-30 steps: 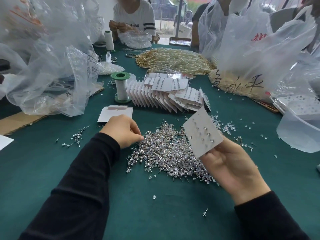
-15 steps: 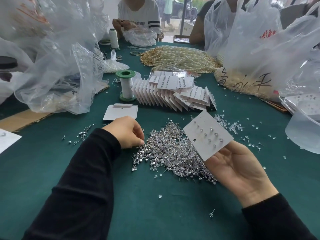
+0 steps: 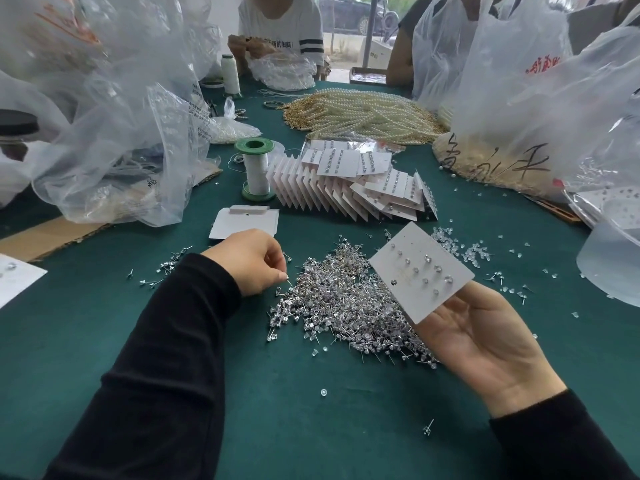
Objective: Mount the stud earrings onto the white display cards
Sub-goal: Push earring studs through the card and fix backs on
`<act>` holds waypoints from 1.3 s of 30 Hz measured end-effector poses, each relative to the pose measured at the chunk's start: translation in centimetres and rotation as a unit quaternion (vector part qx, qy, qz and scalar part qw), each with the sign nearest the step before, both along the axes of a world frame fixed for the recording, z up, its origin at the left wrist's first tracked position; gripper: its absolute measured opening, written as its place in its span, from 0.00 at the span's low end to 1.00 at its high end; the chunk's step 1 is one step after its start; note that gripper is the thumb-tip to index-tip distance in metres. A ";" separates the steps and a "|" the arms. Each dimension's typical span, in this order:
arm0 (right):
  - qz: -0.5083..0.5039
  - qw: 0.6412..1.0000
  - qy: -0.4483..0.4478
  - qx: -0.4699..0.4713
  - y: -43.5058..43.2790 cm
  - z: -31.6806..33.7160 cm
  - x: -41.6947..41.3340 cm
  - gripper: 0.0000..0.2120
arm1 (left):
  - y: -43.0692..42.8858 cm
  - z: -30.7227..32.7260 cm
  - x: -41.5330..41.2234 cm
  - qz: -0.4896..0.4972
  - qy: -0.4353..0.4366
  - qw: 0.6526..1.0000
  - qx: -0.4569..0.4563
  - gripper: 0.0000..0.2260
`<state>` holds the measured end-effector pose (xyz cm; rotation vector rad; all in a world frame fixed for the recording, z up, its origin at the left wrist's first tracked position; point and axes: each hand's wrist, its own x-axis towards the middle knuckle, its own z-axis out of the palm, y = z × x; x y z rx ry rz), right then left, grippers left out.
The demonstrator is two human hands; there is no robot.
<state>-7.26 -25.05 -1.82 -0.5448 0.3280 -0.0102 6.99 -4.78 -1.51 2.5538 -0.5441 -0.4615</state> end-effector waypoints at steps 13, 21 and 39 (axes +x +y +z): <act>0.000 1.000 -0.001 0.013 0.0 0.3 -0.1 0.30 | -0.9 -0.1 -0.7 -0.025 -0.029 0.999 -0.002 0.08; 0.003 1.000 0.003 0.015 0.1 0.4 -0.1 0.28 | 0.6 0.4 0.1 0.005 -0.023 0.999 0.032 0.07; -0.008 1.000 0.012 -0.005 0.1 0.3 -0.1 0.34 | 0.1 0.1 -0.3 -0.013 -0.022 0.999 0.034 0.06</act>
